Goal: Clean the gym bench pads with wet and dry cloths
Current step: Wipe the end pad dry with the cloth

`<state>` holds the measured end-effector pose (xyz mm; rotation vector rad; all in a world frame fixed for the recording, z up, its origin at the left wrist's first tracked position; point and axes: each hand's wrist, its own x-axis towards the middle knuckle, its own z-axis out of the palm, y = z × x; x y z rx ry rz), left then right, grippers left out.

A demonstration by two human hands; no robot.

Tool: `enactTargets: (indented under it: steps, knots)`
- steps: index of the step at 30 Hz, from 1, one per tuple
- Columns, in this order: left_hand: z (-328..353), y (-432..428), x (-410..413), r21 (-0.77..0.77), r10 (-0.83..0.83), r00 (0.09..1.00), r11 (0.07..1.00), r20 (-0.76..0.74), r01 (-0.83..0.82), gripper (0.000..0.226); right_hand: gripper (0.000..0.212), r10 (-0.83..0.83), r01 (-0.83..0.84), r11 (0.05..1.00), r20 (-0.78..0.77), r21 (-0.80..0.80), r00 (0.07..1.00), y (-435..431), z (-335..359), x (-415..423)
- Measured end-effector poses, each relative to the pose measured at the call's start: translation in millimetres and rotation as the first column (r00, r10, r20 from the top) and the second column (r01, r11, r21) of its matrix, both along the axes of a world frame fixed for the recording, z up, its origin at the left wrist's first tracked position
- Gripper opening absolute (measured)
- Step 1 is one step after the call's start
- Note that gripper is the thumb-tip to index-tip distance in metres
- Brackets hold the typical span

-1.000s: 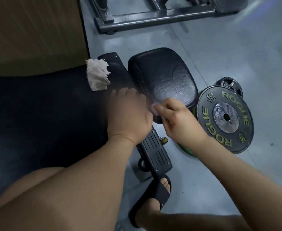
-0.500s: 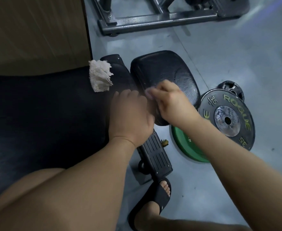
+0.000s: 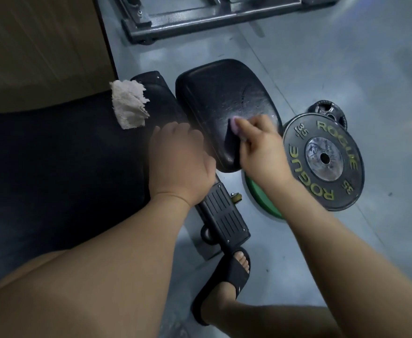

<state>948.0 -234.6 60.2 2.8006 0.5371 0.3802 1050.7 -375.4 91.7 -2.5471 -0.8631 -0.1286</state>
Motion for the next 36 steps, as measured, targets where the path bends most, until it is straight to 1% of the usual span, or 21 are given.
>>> enactTargets:
  steps: [1,3,4,5,6,9,10,13,14,16,18,19,21,23,25,30,31,32,34,35,36]
  knots:
    - [0,0,0,0.003,0.001,1.0,1.0,0.005,-0.001,0.025,0.029,0.036,-0.036,0.999,-0.019,-0.008,0.999,0,-5,-14]
    - [-1,0,1,0.007,0.006,1.0,1.0,0.021,-0.006,0.025,0.033,0.198,-0.199,0.98,-0.059,-0.011,0.979,-7,-8,-39]
    - [-1,0,1,0.011,0.008,1.0,1.0,0.027,-0.008,0.025,0.033,0.265,-0.266,0.964,-0.058,-0.018,0.963,-13,-7,-44]
    - [-1,0,1,0.015,0.008,0.999,1.0,0.031,-0.008,0.025,0.033,0.286,-0.287,0.958,-0.039,-0.019,0.957,-19,-8,-45]
    - [-1,0,1,0.018,0.008,0.999,1.0,0.034,-0.008,0.025,0.032,0.249,-0.249,0.968,-0.012,0.0,0.968,-23,-8,-44]
    - [-2,-1,1,0.022,0.011,0.999,1.0,0.048,-0.012,0.024,0.036,0.007,-0.009,0.995,0.021,0.1,1.0,-20,-19,-53]
    - [-3,-1,1,0.027,0.011,0.998,1.0,0.054,-0.012,0.025,0.039,-0.007,0.004,0.995,0.025,0.098,1.0,-17,-25,-62]
    - [-4,-1,1,0.042,0.008,0.998,0.999,0.069,-0.011,0.026,0.042,0.114,-0.117,0.992,0.057,0.045,0.992,-27,-34,-71]
    - [-5,-1,1,0.043,0.008,0.998,0.999,0.07,-0.011,0.026,0.041,0.105,-0.11,0.992,0.077,0.055,0.991,-31,-35,-69]
    - [-5,-1,1,0.04,0.01,0.998,0.999,0.069,-0.013,0.026,0.041,0.002,-0.014,0.993,0.1,0.114,0.995,-31,-38,-68]
    - [-5,-1,1,0.042,0.014,0.997,0.999,0.075,-0.017,0.025,0.044,-0.106,0.094,0.979,0.062,0.18,0.992,-22,-41,-78]
    - [-5,-2,1,0.042,0.016,0.997,0.999,0.078,-0.019,0.025,0.045,-0.124,0.116,0.971,0.027,0.208,0.992,-17,-43,-85]
    - [-4,-2,1,0.041,0.016,0.997,0.999,0.078,-0.019,0.026,0.044,-0.114,0.116,0.961,-0.019,0.252,0.993,-14,-43,-92]
    - [-4,-2,1,0.05,0.011,0.997,0.999,0.075,-0.015,0.026,0.041,-0.128,0.131,0.948,-0.028,0.289,0.991,-16,-42,-89]
    - [-4,-2,1,0.06,0.005,0.998,0.998,0.066,-0.009,0.027,0.037,-0.166,0.156,0.944,0.01,0.291,0.986,-16,-44,-86]
    - [-3,-3,0,0.066,0.005,0.999,0.998,0.048,-0.008,0.028,0.032,-0.183,0.154,0.95,0.085,0.272,0.979,-16,-49,-81]
    - [-3,-3,-1,0.067,0.0,0.999,0.998,0.041,-0.003,0.028,0.033,-0.208,0.175,0.946,0.094,0.274,0.974,-20,-49,-74]
    - [-3,-3,-1,0.07,-0.004,0.999,0.998,0.034,0.001,0.029,0.032,-0.262,0.226,0.925,0.082,0.305,0.962,-23,-48,-66]
    - [-3,-2,-1,0.076,-0.004,1.0,0.997,0.024,0.002,0.029,0.026,-0.394,0.364,0.827,-0.018,0.429,0.919,-23,-46,-53]
    - [-3,-3,-1,0.076,0.0,1.0,0.997,0.02,-0.002,0.029,0.025,-0.416,0.386,0.792,-0.044,0.473,0.908,-19,-45,-54]
    - [-3,-3,-1,0.074,0.006,1.0,0.997,0.017,-0.007,0.029,0.026,-0.407,0.371,0.794,-0.032,0.481,0.913,-14,-45,-62]
